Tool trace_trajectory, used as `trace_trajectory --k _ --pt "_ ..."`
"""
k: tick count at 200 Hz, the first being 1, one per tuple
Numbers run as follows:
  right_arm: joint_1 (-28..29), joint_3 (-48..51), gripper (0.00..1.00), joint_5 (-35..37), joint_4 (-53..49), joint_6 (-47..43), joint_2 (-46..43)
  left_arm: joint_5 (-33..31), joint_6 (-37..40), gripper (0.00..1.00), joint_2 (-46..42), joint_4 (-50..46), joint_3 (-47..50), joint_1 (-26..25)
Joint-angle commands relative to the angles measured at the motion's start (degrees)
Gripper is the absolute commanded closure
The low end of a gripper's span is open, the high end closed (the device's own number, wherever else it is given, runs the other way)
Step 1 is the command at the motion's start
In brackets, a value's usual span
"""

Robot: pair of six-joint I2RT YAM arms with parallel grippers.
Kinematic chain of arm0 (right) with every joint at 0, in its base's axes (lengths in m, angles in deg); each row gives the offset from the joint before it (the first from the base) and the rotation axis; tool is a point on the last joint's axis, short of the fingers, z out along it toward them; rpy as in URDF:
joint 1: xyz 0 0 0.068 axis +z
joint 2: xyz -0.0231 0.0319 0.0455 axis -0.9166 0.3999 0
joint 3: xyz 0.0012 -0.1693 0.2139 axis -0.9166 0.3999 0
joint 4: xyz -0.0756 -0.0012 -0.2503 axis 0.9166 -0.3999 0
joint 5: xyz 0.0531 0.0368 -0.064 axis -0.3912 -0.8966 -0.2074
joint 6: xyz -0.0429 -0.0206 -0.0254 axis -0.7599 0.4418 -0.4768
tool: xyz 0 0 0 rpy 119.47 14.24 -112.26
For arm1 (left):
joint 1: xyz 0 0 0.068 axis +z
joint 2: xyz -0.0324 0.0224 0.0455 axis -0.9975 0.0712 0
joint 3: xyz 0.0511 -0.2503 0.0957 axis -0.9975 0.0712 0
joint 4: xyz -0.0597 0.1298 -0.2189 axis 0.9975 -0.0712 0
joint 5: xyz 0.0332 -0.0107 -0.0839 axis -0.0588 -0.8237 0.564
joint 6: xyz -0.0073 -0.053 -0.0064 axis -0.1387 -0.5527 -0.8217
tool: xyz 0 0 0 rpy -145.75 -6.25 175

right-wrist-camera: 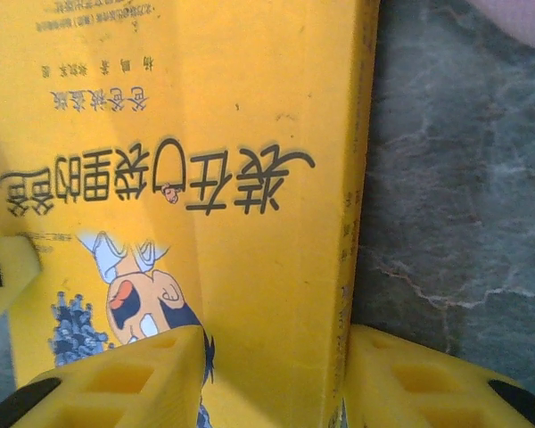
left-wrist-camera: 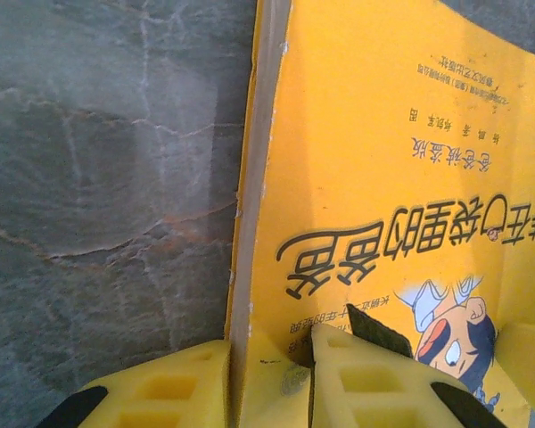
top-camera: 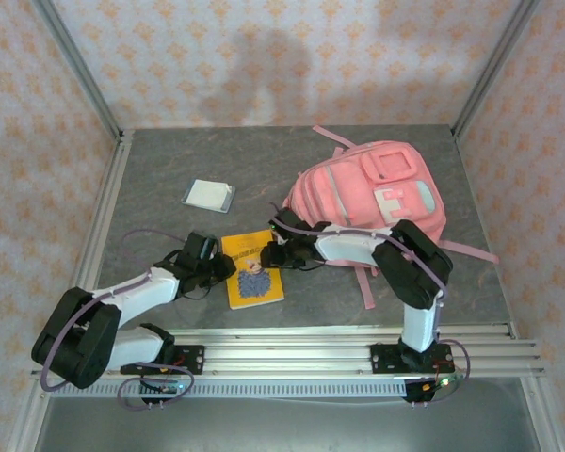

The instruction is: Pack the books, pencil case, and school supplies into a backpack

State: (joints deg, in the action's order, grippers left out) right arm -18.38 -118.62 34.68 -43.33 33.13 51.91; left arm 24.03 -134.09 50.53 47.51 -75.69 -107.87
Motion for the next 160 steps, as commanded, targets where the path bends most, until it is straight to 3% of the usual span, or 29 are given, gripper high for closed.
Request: trace_trajectory --k 1,52,121,160 --pt "0.34 3.24 0.57 -10.54 11.07 6.69 -4.59 3.1 -0.77 0.76 3.21 5.0 2.36 -0.41" --pt "-0.02 5.52 0.58 -18.0 21.25 13.44 -5.14 3.36 -1.06 0.77 3.09 5.99 3.36 -0.48" --pt "0.09 5.42 0.62 -15.68 19.4 12.21 0.03 4.41 -1.39 0.77 1.93 6.61 3.89 -0.43" --pt "0.28 5.12 0.7 -15.32 19.11 11.39 2.19 4.07 -1.12 0.77 -0.22 5.19 3.81 -0.46"
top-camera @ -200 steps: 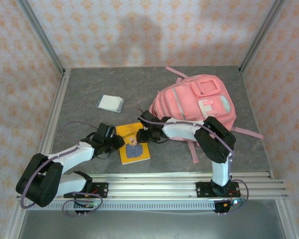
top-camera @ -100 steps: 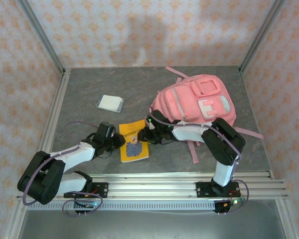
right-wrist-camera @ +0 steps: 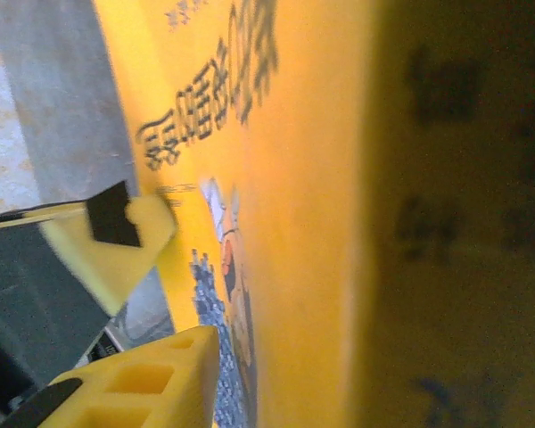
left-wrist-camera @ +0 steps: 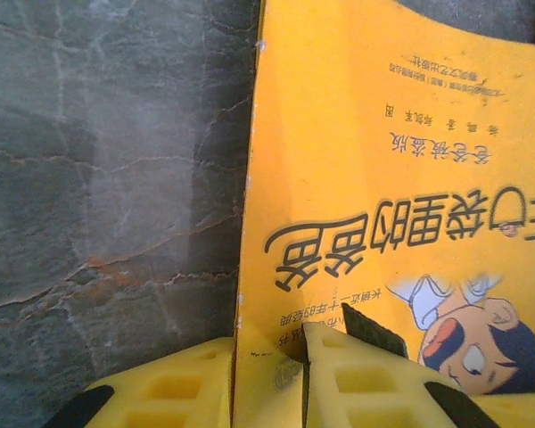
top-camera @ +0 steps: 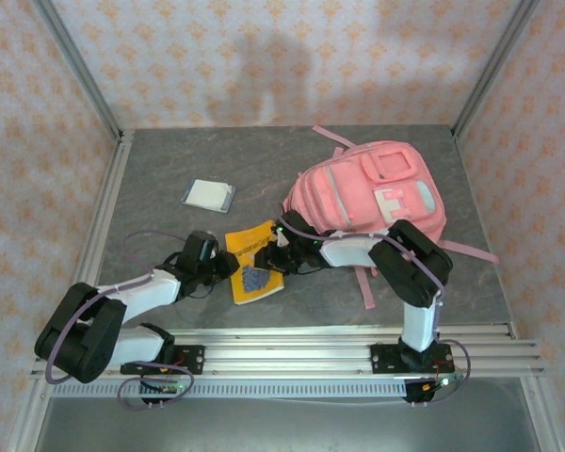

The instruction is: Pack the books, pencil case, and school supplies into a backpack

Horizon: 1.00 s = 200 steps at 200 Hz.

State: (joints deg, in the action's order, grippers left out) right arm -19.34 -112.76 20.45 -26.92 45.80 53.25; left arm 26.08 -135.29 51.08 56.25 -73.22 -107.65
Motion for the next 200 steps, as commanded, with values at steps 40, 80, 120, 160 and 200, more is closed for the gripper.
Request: trace_trajectory --k 40,80,120,160,200 --pt "1.07 0.8 1.0 7.26 -0.72 -3.03 -5.83 1.81 -0.42 0.69 -3.5 -7.5 -0.13 -0.68" --pt "0.99 3.55 1.0 21.89 -2.3 4.23 -17.98 1.93 -7.72 0.34 -13.39 -12.17 -1.49 -0.75" --pt "2.04 11.37 1.0 32.36 12.64 18.76 -25.8 0.14 -17.77 0.17 -25.14 -13.51 -3.64 -1.2" --pt "4.85 10.26 1.0 36.96 19.54 24.3 -26.74 -6.45 -31.73 0.07 -32.84 -8.34 -0.95 -4.43" --pt "7.17 8.12 1.0 39.83 26.23 28.45 -25.15 -15.27 -39.95 0.05 -35.86 -3.52 1.49 -9.39"
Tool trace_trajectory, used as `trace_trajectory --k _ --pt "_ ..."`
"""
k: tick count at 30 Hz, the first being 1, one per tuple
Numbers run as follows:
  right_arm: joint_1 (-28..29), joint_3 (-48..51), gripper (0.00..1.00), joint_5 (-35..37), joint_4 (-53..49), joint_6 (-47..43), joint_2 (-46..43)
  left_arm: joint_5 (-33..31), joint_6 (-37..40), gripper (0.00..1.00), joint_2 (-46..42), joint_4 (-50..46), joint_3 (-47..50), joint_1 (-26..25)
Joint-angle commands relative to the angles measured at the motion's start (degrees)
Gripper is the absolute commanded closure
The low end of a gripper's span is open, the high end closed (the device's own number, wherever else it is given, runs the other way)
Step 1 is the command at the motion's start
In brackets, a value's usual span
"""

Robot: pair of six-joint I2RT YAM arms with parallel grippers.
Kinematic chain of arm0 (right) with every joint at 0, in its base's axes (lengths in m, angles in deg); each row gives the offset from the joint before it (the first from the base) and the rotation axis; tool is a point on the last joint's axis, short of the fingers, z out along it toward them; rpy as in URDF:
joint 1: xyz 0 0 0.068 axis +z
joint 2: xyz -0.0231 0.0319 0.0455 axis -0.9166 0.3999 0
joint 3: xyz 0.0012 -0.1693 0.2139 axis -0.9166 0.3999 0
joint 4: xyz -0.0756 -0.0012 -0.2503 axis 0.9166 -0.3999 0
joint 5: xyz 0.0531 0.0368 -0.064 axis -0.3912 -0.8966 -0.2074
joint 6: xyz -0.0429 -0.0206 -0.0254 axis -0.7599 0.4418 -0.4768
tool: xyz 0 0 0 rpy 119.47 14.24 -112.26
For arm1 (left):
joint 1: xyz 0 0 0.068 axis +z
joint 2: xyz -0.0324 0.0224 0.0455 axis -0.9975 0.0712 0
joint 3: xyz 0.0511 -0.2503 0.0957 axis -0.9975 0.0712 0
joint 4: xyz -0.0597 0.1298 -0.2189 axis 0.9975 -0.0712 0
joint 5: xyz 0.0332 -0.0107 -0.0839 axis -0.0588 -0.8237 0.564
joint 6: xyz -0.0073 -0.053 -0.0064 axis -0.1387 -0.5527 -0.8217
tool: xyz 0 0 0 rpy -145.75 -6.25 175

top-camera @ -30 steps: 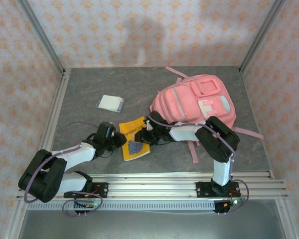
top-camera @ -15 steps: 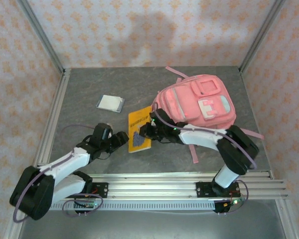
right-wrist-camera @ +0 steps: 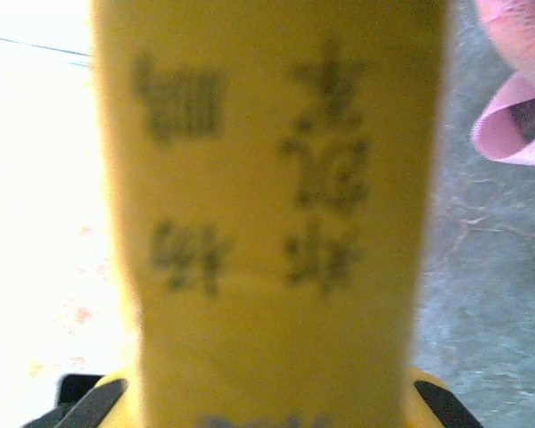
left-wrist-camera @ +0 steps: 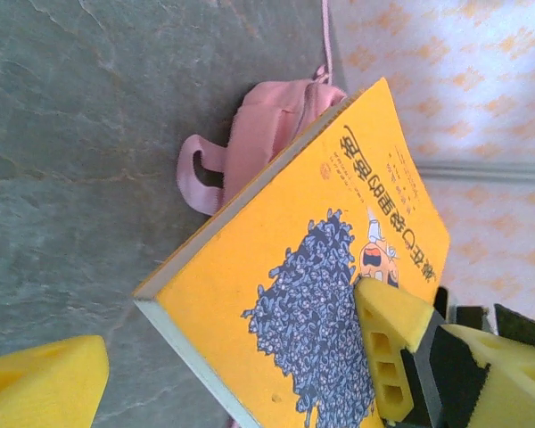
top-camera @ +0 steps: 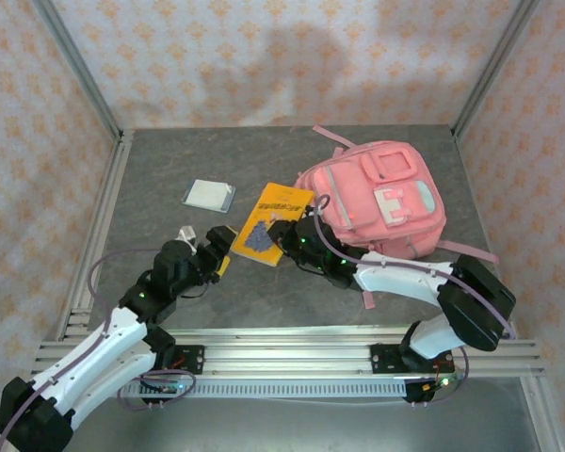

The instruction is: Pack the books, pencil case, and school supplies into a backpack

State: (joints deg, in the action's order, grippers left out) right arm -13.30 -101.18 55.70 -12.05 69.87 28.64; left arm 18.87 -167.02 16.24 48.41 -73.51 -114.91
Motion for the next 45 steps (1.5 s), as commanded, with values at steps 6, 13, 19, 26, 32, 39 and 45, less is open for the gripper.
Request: trace_trajectory --k 6,13,19,26,32,39,45 --pt "3.09 -5.49 1.0 5.58 14.77 6.5 1.33 -10.73 -9.92 0.06 1.26 7.55 1.06 -3.61" --pt "5.32 -5.96 1.0 5.97 17.16 8.37 2.71 -15.57 -8.37 0.18 5.83 10.23 -1.89 -3.96" --pt "6.02 -4.03 1.0 7.22 18.01 11.07 2.79 -16.62 -6.91 0.34 9.87 13.11 -4.51 -4.12" --pt "6.32 -3.06 1.0 7.94 18.69 13.19 4.33 -16.63 -6.75 0.77 11.58 14.27 -5.15 -5.41" --pt "6.33 -2.57 0.79 11.1 11.38 9.85 1.72 -19.03 -3.73 1.0 6.63 7.69 -5.68 -5.39" --pt "5.97 -6.83 0.48 25.3 -17.8 -1.42 -8.3 -23.25 -0.76 1.0 -2.03 -1.6 -5.22 -5.29" --pt "2.12 -12.32 0.45 25.03 -32.55 -14.89 -9.13 -24.26 2.6 1.0 -5.23 -5.25 -6.12 -5.28"
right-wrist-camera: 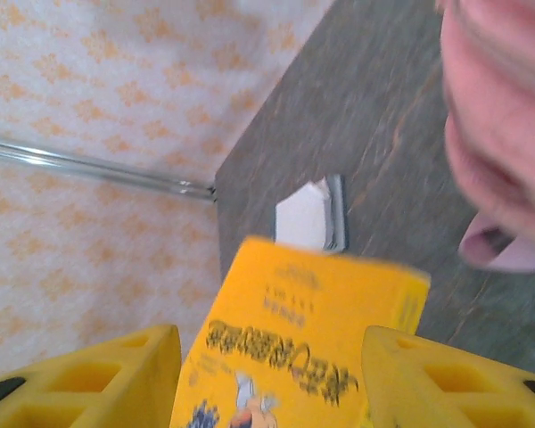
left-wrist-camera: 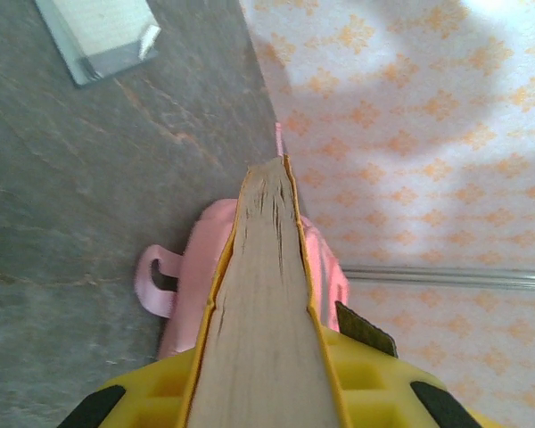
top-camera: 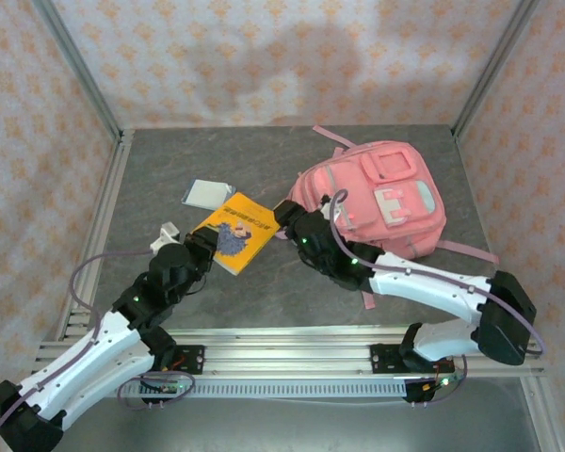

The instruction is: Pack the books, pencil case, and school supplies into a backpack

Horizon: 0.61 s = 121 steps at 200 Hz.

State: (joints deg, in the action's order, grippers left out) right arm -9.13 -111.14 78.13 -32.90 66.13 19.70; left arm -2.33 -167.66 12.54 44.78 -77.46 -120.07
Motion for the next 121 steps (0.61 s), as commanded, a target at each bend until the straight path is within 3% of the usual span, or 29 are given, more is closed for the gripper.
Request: trace_trajectory --k 1,41,73,121 --pt "-3.27 -3.74 0.45 0.96 -14.24 -14.18 0.55 -3.15 4.05 1.0 -1.42 -2.76 -2.87 -0.13" --pt "-8.95 -12.13 0.5 -4.06 -27.84 -32.31 6.48 -1.28 8.53 1.0 0.54 -7.65 -6.03 -0.13" --pt "-11.52 -23.7 0.54 -8.59 -40.76 -44.95 17.48 0.73 10.74 1.0 3.43 -9.93 -7.93 -0.04" --pt "-11.51 -34.76 0.52 -5.88 -49.52 -52.43 29.69 3.74 9.49 1.0 6.23 -8.94 -8.04 1.07"
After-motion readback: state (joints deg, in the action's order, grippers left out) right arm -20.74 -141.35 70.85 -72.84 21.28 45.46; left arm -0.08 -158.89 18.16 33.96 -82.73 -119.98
